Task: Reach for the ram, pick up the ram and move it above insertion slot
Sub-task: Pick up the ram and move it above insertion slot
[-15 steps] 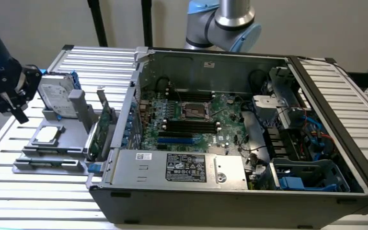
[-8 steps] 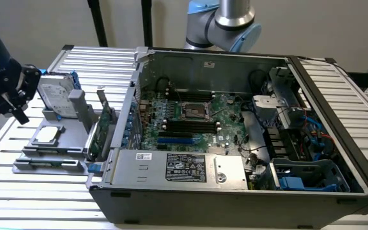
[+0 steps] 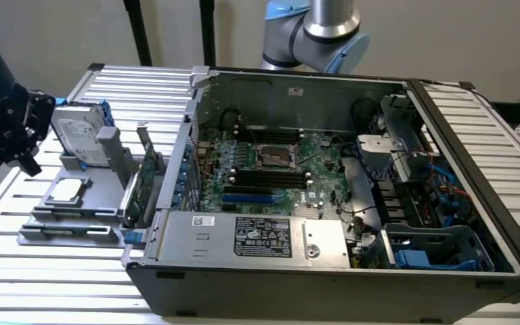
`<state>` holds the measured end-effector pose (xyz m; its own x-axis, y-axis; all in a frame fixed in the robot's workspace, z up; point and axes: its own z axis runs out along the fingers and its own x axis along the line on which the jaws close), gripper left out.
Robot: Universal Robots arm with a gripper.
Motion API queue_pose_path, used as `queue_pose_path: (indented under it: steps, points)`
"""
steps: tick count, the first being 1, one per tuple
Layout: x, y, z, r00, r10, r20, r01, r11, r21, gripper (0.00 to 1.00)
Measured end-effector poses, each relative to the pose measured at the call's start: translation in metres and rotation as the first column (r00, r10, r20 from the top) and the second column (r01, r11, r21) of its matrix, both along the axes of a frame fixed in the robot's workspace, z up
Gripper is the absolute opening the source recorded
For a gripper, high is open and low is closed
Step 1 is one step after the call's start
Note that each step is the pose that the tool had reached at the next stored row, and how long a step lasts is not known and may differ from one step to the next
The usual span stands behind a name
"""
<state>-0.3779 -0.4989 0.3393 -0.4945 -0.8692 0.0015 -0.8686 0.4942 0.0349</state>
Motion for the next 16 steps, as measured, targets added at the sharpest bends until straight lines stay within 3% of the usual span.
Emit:
queue_pose_path:
  steps: [4,8,12,16]
  points:
    - [0.0001,0.0000,-0.0006,0.9973,0.073,-0.0001,-0.073,0.9973,-0.0001,0.10]
    - [0.0000,0.0000,-0.0021,0.9895,0.144,-0.0001,-0.144,0.9895,-0.0001,0.10]
    - [0.0001,0.0000,-0.0036,0.9763,0.216,0.0000,-0.216,0.9763,0.0000,0.10]
    - [0.0001,0.0000,-0.0050,0.9580,0.287,0.0002,-0.287,0.9580,0.0006,0.10]
